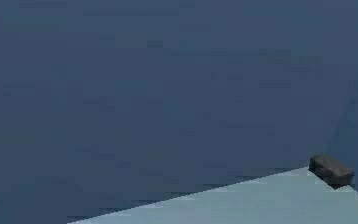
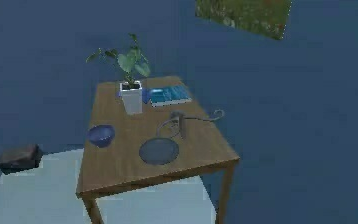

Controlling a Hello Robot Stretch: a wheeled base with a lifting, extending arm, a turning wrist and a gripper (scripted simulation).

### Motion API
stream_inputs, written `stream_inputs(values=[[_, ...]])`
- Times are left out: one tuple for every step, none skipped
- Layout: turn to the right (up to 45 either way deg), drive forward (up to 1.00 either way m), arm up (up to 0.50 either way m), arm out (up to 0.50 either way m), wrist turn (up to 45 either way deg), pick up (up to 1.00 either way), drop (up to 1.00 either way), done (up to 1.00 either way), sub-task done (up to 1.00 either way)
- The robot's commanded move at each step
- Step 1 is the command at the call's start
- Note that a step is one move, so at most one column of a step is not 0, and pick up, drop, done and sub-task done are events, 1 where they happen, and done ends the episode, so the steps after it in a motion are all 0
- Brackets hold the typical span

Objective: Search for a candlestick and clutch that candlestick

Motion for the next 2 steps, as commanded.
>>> stream_inputs(values=[[45.0,0.00,0.00,0.00,0.0,0.00,0.00,0.00,0.00],[45.0,0.00,0.00,0.00,0.0,0.00,0.00,0.00,0.00]])
